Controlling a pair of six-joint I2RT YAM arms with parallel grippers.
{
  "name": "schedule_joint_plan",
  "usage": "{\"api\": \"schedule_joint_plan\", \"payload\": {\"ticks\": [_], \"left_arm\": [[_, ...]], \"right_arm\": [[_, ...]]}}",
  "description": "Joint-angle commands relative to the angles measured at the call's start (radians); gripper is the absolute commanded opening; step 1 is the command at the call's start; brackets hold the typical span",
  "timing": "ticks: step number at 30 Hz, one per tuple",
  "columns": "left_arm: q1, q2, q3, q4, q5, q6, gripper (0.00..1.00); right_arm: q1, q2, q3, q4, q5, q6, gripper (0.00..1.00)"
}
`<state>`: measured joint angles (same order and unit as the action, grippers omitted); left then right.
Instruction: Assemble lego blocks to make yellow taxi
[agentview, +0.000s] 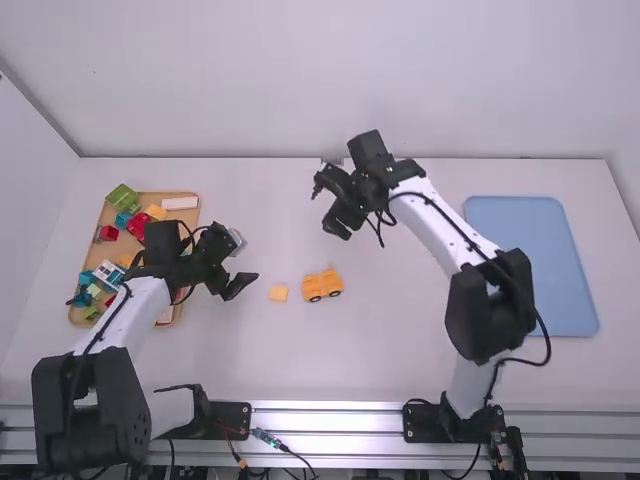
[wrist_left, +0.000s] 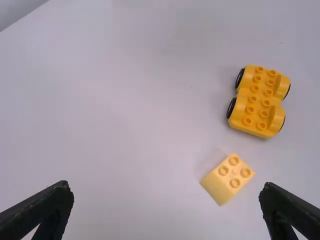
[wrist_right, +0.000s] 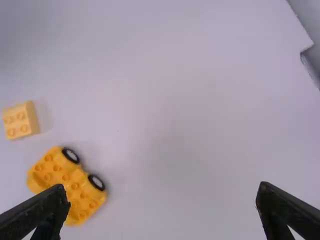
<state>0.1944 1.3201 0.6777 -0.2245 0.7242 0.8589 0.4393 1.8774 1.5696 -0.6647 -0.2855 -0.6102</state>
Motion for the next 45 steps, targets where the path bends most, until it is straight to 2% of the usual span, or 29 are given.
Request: {"api": "schedule_joint_plan", "payload": {"ticks": [1, 3, 4, 8, 13, 14, 16, 22, 32, 39, 45], "left_arm": [[-0.004, -0.011, -0.004, -0.018, 0.056, 0.041, 0.99], [-0.005, -0.011, -0.004, -0.067, 0.154, 0.164, 0.99], [-0.005, -0.011, -0.004, -0.074, 0.169, 0.177, 0.99], [-0.007, -0.011, -0.004, -0.123, 0.246, 0.264, 0.99], [-0.045, -0.011, -0.004, -0.130, 0.238, 0.265, 0.99], [-0.062, -0.011, -0.004, -0.130, 0.227, 0.265, 0.99], [-0.092, -0.011, -0.004, -0.116, 0.222, 0.264, 0.99], [-0.102, -0.011, -0.005, -0.083, 0.223, 0.256, 0.99], [-0.109, -0.011, -0.018, -0.033, 0.220, 0.257, 0.99], [-0.109, -0.011, -0.025, 0.039, 0.220, 0.257, 0.99], [-0.109, -0.011, -0.039, 0.058, 0.224, 0.247, 0.99]], "right_arm": [[0.002, -0.161, -0.176, 0.091, -0.006, 0.040, 0.99], [-0.005, -0.273, -0.360, 0.254, -0.038, 0.000, 0.99], [-0.008, -0.288, -0.385, 0.279, -0.041, 0.000, 0.99], [-0.065, -0.394, -0.638, 0.545, -0.090, 0.037, 0.99], [-0.124, -0.394, -0.757, 0.573, -0.300, -0.157, 0.99], [-0.134, -0.394, -0.784, 0.583, -0.328, -0.241, 0.99], [-0.142, -0.394, -0.820, 0.623, -0.333, -0.289, 0.99], [-0.142, -0.395, -0.873, 0.689, -0.262, -0.337, 0.99], [-0.114, -0.395, -0.879, 0.727, -0.290, -0.368, 0.99], [-0.096, -0.395, -0.879, 0.723, -0.290, -0.523, 0.99], [-0.098, -0.395, -0.879, 0.731, -0.299, -0.409, 0.99]]}}
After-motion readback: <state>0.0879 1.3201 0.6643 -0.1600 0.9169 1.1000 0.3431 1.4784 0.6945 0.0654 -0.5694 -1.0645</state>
